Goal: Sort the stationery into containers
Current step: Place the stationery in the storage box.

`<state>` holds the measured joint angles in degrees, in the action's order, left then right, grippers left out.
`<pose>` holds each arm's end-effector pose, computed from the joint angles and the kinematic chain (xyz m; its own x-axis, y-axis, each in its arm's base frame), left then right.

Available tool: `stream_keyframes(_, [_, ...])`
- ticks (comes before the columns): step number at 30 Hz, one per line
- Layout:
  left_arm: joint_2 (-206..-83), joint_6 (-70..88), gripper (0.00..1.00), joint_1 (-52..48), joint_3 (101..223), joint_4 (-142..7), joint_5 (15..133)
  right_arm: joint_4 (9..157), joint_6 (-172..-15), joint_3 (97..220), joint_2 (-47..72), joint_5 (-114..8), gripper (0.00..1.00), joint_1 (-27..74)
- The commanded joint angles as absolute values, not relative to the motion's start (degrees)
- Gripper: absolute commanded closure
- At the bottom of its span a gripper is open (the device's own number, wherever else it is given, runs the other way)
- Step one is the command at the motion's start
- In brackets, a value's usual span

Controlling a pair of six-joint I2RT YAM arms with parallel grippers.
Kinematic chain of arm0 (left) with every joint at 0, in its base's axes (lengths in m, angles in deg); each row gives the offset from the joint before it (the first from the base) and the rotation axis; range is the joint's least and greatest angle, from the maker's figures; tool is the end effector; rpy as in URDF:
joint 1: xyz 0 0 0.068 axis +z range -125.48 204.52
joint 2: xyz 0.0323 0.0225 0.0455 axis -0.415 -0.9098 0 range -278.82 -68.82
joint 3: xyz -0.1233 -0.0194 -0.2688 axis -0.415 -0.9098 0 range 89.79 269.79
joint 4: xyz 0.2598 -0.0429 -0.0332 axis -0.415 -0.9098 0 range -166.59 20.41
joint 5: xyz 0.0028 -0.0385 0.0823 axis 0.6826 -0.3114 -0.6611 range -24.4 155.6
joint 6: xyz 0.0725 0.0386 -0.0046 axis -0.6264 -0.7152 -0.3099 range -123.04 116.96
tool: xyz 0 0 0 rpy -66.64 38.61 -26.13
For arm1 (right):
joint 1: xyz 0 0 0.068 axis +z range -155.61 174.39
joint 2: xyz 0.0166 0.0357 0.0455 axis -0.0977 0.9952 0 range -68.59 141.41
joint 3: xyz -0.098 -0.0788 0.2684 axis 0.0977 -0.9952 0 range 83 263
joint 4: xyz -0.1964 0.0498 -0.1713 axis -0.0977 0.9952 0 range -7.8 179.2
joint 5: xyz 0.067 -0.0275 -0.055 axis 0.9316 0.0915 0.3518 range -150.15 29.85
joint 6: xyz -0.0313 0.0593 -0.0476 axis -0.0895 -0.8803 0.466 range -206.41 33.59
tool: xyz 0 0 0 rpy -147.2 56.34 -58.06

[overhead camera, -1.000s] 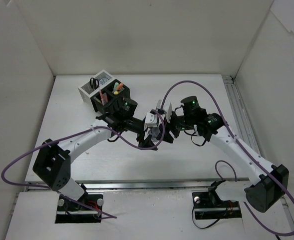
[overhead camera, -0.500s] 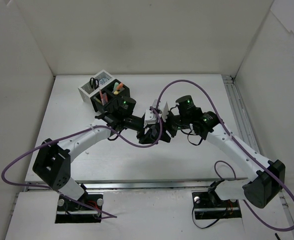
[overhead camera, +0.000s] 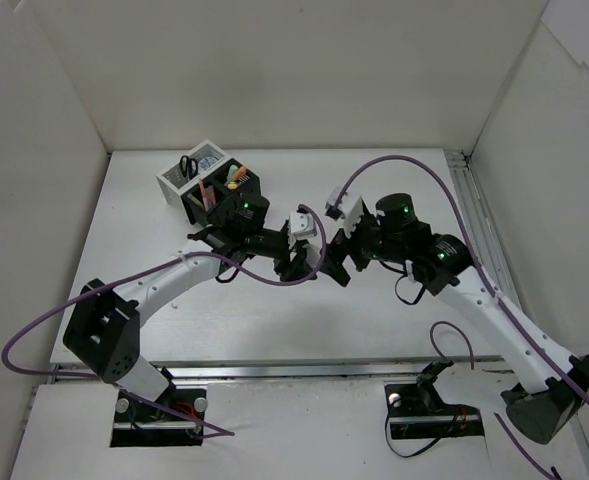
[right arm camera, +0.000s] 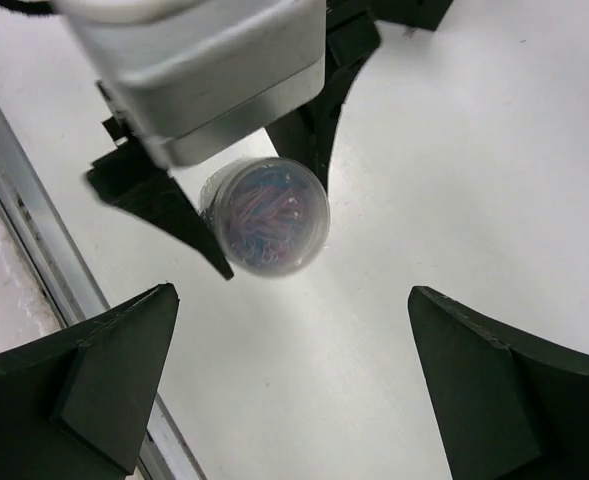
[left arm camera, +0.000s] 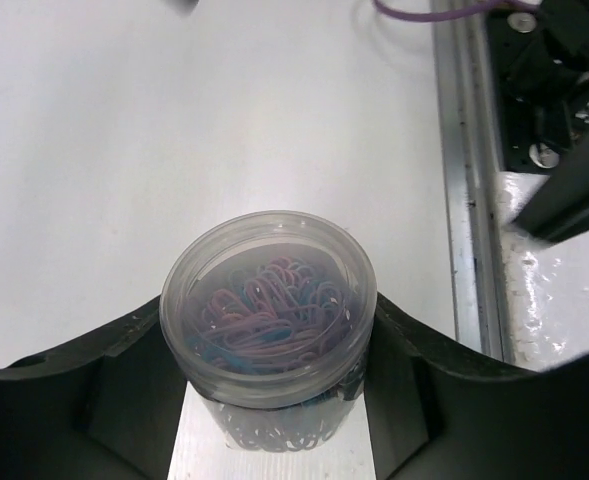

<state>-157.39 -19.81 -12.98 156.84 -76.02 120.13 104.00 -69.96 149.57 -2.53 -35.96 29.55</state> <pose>0.2570 -0.2708 0.3119 -0.0894 0.2797 -0.9559 0.9920 -0.0608 -0.1106 0.2133 0.1859 0.3887 -0.0478 -0.3495 -0.9357 -0.8871 0.4453 -0.1211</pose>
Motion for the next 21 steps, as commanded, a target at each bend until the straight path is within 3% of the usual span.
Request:
stream_keyframes(1, [-154.1, -16.0, 1.0, -11.3, 156.8, -70.1, 115.0, 99.8, -75.1, 149.4, -7.2, -40.9, 0.02, 28.4])
stream_keyframes(9, [-154.1, -11.2, 1.0, -5.2, 157.2, -65.6, 113.2, 97.5, -82.7, 148.0, -13.3, -49.8, 0.02, 24.6])
stream_keyframes(17, [-157.3, -4.4, 1.0, 7.3, 166.8, -61.5, 89.3, 97.4, -86.1, 145.6, -10.5, -60.0, 0.02, 22.5])
stream_keyframes(21, [-163.1, -4.6, 0.98, 13.1, 172.0, -56.1, 86.3, 97.1, -86.1, 145.1, -9.8, -62.3, 0.02, 20.9])
